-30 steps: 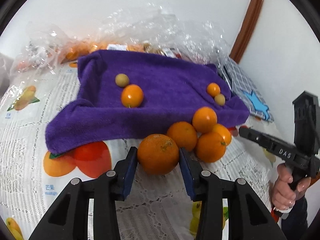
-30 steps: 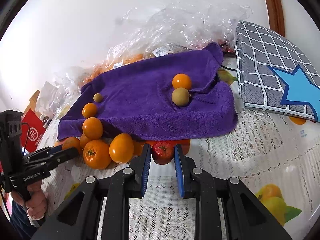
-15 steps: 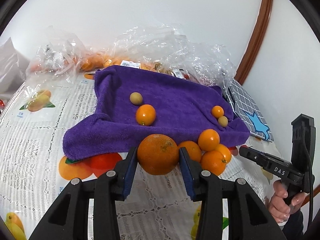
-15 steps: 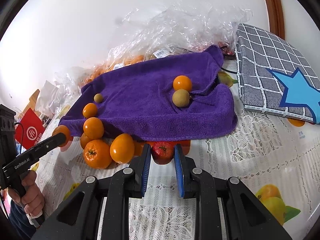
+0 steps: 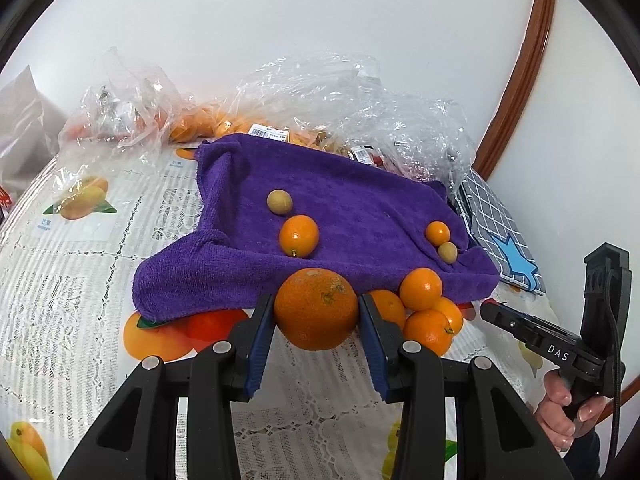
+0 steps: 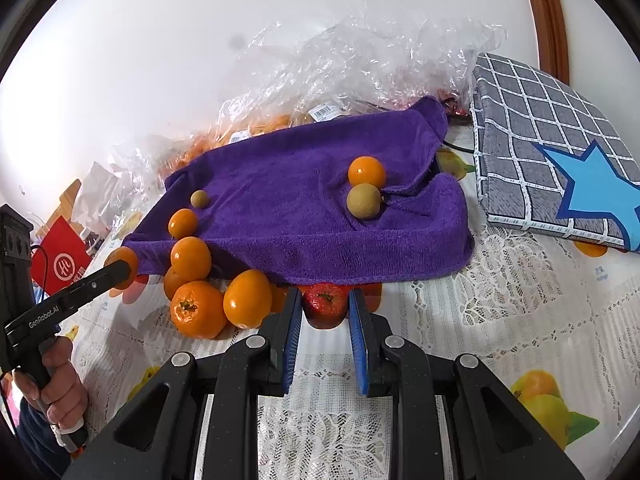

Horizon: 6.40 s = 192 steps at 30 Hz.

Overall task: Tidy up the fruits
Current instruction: 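Lift the large orange and red fruit and carry both over the purple towel, then lower both fruits onto the towel and open both grippers, then grasp an orange from the tablecloth with the right gripper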

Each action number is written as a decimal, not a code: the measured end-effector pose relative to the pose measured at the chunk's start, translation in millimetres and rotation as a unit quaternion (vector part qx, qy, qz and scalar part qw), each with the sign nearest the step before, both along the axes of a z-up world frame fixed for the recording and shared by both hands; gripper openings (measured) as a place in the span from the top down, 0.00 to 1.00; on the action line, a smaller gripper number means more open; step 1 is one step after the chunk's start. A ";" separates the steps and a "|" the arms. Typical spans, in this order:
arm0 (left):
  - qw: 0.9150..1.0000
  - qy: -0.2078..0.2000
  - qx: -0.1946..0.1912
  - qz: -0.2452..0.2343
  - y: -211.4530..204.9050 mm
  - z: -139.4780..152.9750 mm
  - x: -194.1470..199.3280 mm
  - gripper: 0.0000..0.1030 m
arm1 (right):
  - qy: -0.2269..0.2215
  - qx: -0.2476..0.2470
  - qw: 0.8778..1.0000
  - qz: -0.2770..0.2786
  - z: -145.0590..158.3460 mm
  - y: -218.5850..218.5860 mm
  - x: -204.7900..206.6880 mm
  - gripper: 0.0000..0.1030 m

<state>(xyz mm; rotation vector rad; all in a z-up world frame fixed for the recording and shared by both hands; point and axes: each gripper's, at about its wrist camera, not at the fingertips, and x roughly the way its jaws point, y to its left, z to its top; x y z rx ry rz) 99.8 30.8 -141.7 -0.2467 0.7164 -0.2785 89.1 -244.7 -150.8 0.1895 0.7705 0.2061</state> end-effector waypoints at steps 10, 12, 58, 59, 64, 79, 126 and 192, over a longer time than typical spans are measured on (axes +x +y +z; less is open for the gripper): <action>1.000 -0.004 -0.012 0.019 8.8 2.7 0.6 0.61 | -0.010 0.002 1.000 -0.009 2.5 -1.8 -3.7 0.77; 1.000 -0.008 -0.008 0.022 9.3 3.8 0.0 0.61 | -0.013 0.003 1.000 -0.013 3.3 -2.8 -4.9 0.77; 0.996 -0.006 0.016 0.092 7.4 12.6 93.0 0.61 | -0.023 -0.025 0.999 -0.034 21.8 -19.3 57.1 0.77; 0.995 -0.004 0.012 0.094 8.0 10.6 95.6 0.61 | -0.021 -0.027 0.999 -0.034 20.4 -19.3 57.2 0.77; 0.995 0.003 0.004 0.099 11.5 0.3 100.0 0.61 | -0.007 -0.026 0.999 -0.037 13.8 -18.6 60.2 0.77; 0.996 0.012 0.017 0.083 2.3 -6.9 102.4 0.61 | -0.005 -0.055 0.998 -0.034 7.3 -10.6 62.4 0.77; 0.994 -0.018 0.013 0.106 16.2 4.2 16.4 0.56 | -0.002 -0.036 0.999 0.023 18.0 57.4 2.2 0.63; 0.995 0.007 0.000 0.103 21.0 -4.2 5.3 0.56 | 0.059 -0.003 0.998 0.024 8.4 27.9 14.2 0.81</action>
